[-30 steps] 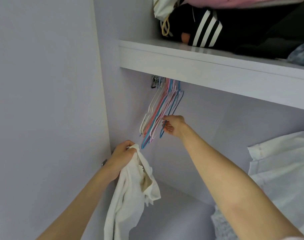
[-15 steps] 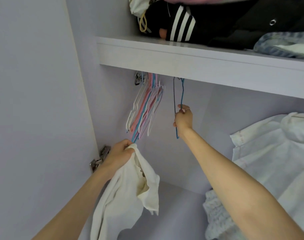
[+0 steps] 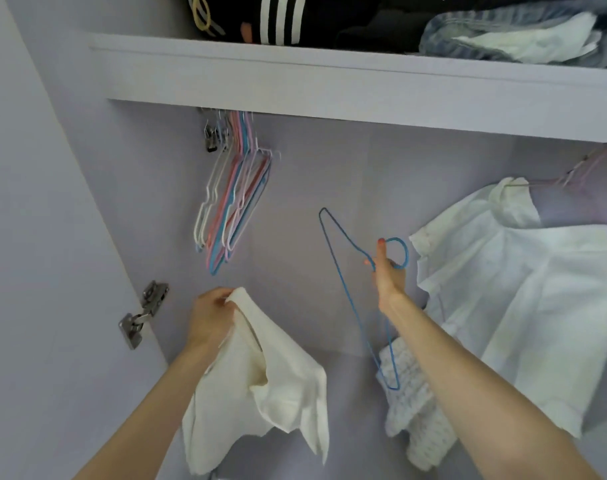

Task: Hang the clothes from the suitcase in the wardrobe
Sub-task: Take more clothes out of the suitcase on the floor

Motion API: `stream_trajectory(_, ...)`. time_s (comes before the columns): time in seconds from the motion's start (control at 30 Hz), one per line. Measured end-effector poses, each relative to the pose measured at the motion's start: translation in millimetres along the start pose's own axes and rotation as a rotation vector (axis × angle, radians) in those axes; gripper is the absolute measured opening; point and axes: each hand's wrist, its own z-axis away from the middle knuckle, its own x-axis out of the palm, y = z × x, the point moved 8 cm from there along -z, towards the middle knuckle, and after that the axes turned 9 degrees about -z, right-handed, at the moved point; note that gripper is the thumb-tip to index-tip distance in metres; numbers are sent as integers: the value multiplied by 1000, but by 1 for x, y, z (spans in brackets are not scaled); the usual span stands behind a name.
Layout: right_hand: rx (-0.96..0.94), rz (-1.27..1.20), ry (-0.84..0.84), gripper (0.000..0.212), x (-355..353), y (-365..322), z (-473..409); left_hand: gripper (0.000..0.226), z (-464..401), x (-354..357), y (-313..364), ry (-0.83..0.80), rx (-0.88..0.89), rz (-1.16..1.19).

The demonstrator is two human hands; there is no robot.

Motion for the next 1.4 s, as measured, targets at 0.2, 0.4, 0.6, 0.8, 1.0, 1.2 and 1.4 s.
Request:
stream_trajectory(0.2, 2, 271, -6, 52, -39, 46, 0, 25, 9, 30, -20, -121, -262, 19)
stream_trajectory(0.4, 14, 281, -40, 68, -60, 58, 4, 17, -2, 26, -20, -5, -226, -133)
stream_trajectory(0.6, -36, 447, -147, 67, -43, 58, 22, 17, -4, 34, -11, -7, -151, -206)
stream_trajectory(0.8, -67, 574, -245, 57, -1, 47, 51, 15, 7, 54, 11, -96, 41, -263)
stream_trajectory(1.0, -171, 283, -286, 66, 37, 29, 81, 20, 24, 72, 52, -154, 343, -430)
stream_trajectory(1.2, -188, 117, -246, 62, 28, 7, 81, 17, 31, 84, 57, -341, 509, -556)
stream_trajectory(1.4, -834, 382, -92, 27, 17, -26, 97, 20, 18, 89, 41, -362, 294, -415)
